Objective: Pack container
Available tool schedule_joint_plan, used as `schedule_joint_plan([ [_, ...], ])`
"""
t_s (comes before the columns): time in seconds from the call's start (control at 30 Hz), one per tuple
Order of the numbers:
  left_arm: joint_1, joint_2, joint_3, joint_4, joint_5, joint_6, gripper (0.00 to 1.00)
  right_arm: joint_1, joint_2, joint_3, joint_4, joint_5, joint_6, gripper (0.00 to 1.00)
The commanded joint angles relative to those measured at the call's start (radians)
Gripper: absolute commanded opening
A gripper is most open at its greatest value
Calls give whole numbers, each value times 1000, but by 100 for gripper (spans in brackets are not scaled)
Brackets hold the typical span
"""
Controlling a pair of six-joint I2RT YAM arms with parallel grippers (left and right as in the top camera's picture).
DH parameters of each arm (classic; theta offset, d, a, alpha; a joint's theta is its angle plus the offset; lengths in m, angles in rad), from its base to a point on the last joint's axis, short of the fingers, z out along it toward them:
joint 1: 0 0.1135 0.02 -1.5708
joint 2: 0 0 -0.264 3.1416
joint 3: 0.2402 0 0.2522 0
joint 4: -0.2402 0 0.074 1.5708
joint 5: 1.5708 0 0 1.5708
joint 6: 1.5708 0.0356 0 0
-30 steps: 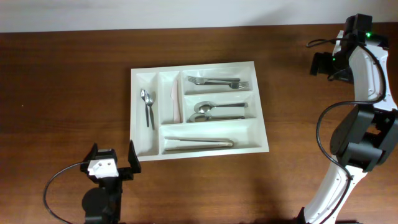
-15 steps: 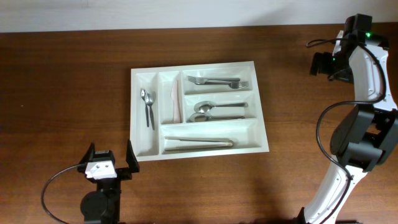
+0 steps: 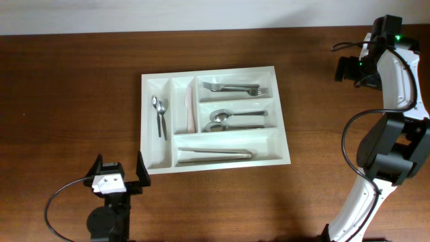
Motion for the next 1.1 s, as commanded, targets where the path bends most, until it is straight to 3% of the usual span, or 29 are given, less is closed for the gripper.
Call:
schedule_joint_plan([
  [0.0, 7, -10, -5, -2, 19, 23, 99, -2, -38, 17, 0, -6, -6, 99],
  [0.17, 7, -10, -5, -2, 19, 23, 99, -2, -37, 17, -2, 5, -6, 99],
  [0.3, 7, -10, -5, -2, 19, 23, 99, 7, -53, 17, -48, -123, 23, 99],
  [0.5, 7, -10, -5, -2, 19, 23, 99, 67, -230, 14, -81, -186, 22, 99],
  [0.67, 7, -10, -5, -2, 19, 23, 99, 143, -417, -65, -33, -180, -101, 99],
  [0.83, 7, -10, -5, -2, 19, 23, 99, 237, -696, -380, 183, -141, -198, 99],
  [1.07, 7, -10, -5, -2, 19, 23, 99, 274, -1175, -1023, 651, -184, -193, 99],
])
